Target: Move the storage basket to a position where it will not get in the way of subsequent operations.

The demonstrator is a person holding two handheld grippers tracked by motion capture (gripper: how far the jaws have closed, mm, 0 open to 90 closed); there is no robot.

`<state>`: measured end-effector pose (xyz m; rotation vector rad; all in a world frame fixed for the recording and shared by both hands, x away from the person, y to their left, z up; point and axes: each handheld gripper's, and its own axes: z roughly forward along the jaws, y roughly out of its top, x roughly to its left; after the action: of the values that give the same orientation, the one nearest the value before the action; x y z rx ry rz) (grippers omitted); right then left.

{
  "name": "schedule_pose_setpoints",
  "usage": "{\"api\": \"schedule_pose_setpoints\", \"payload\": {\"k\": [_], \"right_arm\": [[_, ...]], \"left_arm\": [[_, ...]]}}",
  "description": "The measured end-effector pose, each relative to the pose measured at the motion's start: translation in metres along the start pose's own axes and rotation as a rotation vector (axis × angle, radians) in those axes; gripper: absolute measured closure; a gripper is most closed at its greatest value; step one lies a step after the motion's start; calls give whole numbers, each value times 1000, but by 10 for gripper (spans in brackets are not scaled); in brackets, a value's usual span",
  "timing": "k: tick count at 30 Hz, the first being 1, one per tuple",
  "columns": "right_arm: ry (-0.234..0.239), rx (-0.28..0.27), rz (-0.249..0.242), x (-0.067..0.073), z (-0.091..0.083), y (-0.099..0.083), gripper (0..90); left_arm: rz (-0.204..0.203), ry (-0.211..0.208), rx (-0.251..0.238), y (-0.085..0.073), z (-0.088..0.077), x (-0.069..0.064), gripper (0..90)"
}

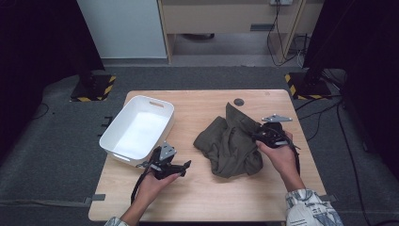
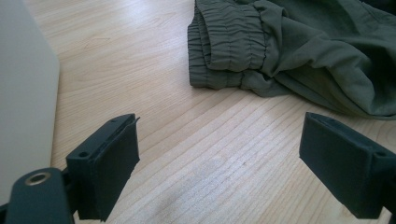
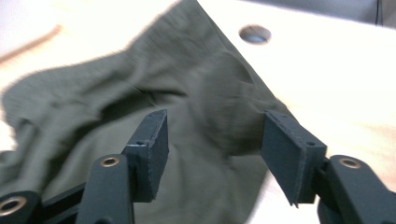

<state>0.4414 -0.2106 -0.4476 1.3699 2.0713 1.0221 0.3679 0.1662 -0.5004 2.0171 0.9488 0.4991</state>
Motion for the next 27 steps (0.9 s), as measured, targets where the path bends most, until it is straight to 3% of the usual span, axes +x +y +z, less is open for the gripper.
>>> {"api": "schedule_pose_setpoints", "payload": {"k": [6,16,19,27], "right_arm": [[65,-21,-54,29,-2,12,348],[164,8,-149,83,11,20,274],[185,10,-174,94,15,21,312],[227,33,-254,116,25,17,535]], "left_arm": [[-1,1,0,0,0,1,114],[-1,-2,2,0,0,1,114],[1,-3,3,0,0,1,114],[2,-5,5,0,0,1,114]]}}
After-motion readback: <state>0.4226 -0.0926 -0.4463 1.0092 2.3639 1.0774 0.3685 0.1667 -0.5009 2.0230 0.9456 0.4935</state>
